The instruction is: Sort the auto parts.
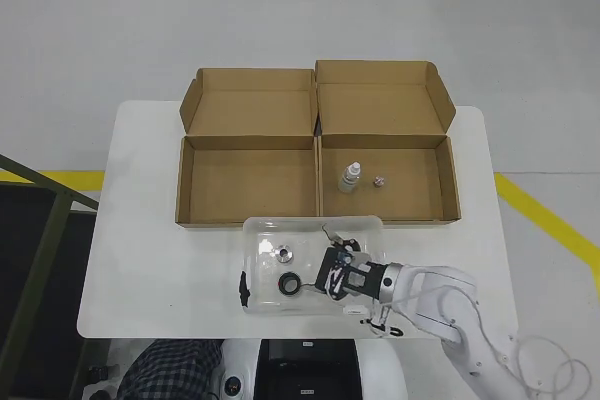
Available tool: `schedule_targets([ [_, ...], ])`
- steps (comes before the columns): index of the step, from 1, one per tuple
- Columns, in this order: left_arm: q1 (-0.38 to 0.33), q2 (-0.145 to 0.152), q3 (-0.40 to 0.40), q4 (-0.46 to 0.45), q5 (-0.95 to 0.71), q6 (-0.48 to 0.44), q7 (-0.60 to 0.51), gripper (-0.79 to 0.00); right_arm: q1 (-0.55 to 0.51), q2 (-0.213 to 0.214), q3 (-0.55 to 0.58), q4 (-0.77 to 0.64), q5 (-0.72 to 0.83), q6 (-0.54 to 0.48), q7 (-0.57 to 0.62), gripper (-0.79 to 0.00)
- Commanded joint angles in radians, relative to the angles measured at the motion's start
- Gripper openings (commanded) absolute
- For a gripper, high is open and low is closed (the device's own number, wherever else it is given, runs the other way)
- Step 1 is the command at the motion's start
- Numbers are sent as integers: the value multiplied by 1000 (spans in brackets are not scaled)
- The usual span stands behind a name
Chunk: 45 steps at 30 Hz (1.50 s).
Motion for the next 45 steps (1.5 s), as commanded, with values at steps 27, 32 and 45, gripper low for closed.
schedule_targets([
  [27, 0, 0, 0, 0, 0, 0, 0, 0, 172, -30, -155, 187, 98, -72, 98, -102],
  [32, 0, 0, 0, 0, 0, 0, 0, 0, 177, -33, -174, 193, 92, -76, 97, -105],
  [45, 0, 0, 0, 0, 0, 0, 0, 0, 209, -47, -223, 243, 80, -46, 84, -148],
])
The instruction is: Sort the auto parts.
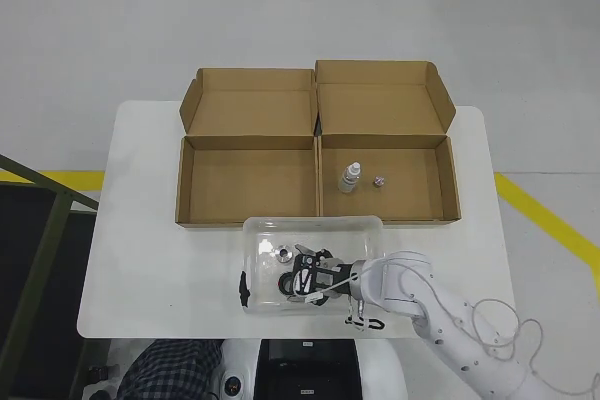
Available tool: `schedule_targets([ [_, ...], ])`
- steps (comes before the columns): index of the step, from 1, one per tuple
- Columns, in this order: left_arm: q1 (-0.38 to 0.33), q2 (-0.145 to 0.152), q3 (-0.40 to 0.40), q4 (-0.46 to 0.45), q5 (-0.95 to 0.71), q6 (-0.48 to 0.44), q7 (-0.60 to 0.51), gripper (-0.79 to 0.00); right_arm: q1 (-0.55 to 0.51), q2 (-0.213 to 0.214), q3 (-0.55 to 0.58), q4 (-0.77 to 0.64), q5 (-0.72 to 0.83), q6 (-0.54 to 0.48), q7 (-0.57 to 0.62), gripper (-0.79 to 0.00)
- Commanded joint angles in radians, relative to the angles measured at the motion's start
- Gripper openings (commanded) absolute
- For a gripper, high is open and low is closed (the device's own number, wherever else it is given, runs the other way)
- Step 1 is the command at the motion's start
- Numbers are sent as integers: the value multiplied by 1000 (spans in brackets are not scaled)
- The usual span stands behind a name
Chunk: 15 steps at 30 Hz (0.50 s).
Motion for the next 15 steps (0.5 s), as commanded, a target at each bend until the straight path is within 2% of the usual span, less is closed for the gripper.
schedule_targets([
  [1, 0, 0, 0, 0, 0, 0, 0, 0, 4, -2, -4, 5, -1, 4, -3, -160],
  [8, 0, 0, 0, 0, 0, 0, 0, 0, 11, -7, -17, 22, 3, 16, -12, -286],
  [11, 0, 0, 0, 0, 0, 0, 0, 0, 14, -9, -21, 25, 2, 20, -18, -394],
  [15, 0, 0, 0, 0, 0, 0, 0, 0, 15, -9, -12, 28, 10, 22, -25, -409],
])
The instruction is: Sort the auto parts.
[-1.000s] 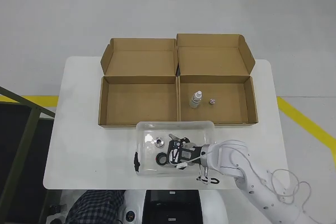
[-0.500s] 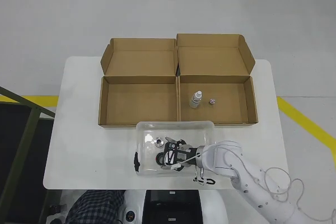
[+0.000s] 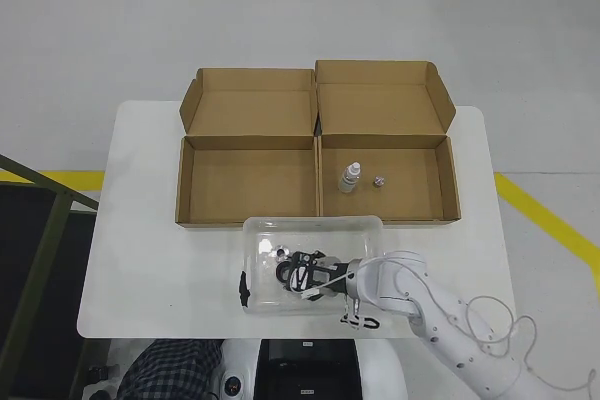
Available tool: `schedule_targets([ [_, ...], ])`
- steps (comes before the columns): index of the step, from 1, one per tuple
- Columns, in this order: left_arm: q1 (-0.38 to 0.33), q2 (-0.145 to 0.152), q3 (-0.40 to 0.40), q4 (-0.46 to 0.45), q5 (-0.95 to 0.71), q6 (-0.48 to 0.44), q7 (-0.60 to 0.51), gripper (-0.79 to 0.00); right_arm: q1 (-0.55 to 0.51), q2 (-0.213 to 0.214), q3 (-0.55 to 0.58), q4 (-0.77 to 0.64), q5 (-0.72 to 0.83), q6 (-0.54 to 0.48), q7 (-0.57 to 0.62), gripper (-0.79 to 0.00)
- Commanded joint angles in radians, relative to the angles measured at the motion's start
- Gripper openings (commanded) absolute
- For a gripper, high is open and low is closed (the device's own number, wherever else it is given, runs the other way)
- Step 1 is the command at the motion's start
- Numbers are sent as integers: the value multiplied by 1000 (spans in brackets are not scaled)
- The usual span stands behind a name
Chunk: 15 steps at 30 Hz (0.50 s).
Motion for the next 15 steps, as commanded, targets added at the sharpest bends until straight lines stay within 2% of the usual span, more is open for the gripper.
schedule_targets([
  [1, 0, 0, 0, 0, 0, 0, 0, 0, -1, 1, 7, 0, 3, -1, -2, -409],
  [11, 0, 0, 0, 0, 0, 0, 0, 0, -12, 15, 75, -9, 13, -2, -8, -413],
  [13, 0, 0, 0, 0, 0, 0, 0, 0, -16, 17, 83, -14, 11, -8, -3, -394],
  [15, 0, 0, 0, 0, 0, 0, 0, 0, -19, 19, 88, -18, 10, -11, -2, -342],
])
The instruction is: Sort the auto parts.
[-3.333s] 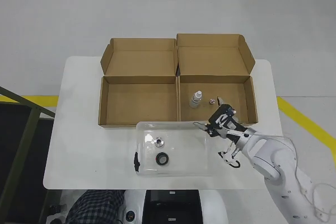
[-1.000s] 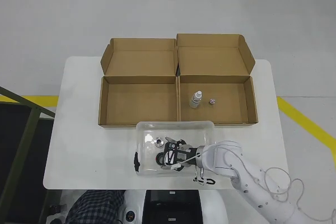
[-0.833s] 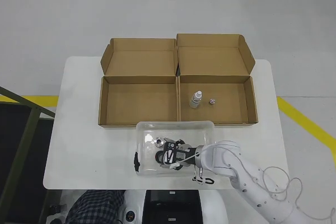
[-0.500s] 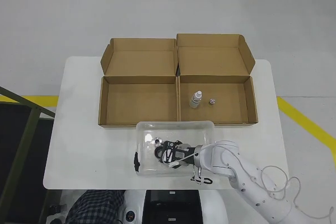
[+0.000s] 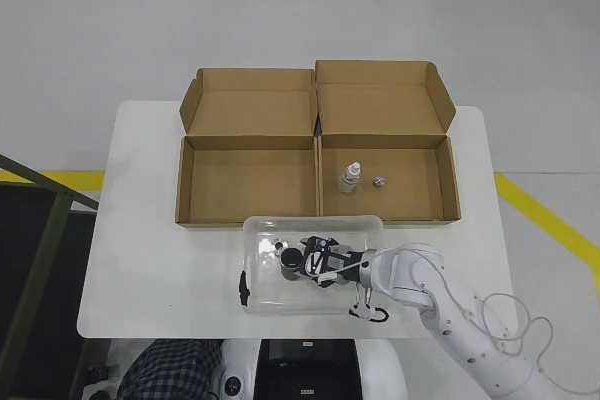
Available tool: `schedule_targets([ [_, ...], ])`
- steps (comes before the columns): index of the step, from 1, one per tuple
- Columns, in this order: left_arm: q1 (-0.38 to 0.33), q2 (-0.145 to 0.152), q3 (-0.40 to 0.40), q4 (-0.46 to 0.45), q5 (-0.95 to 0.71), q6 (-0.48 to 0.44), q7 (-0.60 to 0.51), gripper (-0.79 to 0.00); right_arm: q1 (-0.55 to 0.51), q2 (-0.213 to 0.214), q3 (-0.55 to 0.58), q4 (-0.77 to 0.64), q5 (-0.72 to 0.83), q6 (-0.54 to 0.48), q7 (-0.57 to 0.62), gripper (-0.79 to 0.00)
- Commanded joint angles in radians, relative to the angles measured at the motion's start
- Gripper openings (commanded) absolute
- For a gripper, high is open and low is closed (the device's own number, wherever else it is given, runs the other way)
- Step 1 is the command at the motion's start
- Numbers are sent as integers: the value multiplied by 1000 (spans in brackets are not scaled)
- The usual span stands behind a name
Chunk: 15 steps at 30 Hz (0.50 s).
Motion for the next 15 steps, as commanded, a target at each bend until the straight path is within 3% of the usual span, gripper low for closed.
schedule_targets([
  [1, 0, 0, 0, 0, 0, 0, 0, 0, -3, 1, 2, -3, -1, -4, 2, -326],
  [7, 0, 0, 0, 0, 0, 0, 0, 0, -6, 0, -16, 4, -10, -17, 6, -243],
  [15, 0, 0, 0, 0, 0, 0, 0, 0, -4, -6, -46, 5, -24, -10, -11, -228],
])
